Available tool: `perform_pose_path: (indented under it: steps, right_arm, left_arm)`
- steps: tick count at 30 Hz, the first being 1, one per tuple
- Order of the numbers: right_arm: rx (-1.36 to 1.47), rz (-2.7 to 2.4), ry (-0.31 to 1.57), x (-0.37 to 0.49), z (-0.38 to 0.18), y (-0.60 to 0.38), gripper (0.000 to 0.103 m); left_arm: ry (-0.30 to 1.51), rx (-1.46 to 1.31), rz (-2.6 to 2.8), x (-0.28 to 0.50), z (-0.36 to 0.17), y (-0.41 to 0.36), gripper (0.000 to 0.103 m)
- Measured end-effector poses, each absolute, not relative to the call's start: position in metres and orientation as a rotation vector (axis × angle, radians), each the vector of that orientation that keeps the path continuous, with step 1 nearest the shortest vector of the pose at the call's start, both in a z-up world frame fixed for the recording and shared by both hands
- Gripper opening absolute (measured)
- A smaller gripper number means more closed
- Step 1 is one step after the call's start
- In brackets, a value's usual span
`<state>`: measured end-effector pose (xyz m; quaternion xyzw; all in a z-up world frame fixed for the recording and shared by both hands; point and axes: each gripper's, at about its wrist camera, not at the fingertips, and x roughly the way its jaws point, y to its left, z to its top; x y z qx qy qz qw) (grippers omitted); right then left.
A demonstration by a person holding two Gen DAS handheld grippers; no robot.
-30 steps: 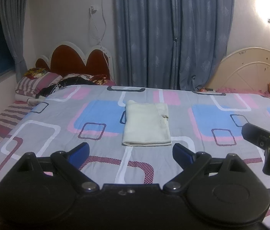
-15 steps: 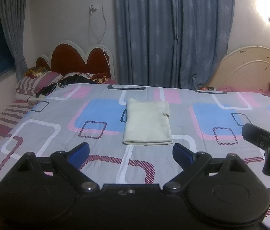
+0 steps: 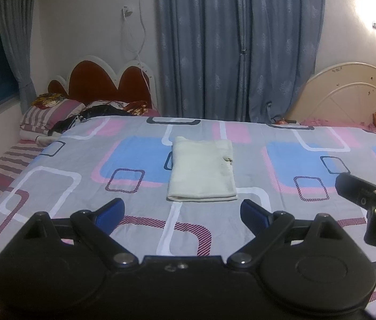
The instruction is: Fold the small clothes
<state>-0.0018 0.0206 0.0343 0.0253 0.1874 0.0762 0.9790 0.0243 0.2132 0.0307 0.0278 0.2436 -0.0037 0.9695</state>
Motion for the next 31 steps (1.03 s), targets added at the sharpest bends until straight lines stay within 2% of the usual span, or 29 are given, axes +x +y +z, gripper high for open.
perform_pose_path:
  steps: [19,31]
  right_arm:
    - [0.054,0.162,0.397,0.002,0.027,0.014,0.103]
    - [0.057,0.155,0.455,0.034,0.013,0.009,0.103]
  left_arm:
    - [0.519,0.050,-0.016,0.041,0.025,0.208,0.093]
    - [0.537,0.057,-0.082,0.077,0.010,0.207,0.094]
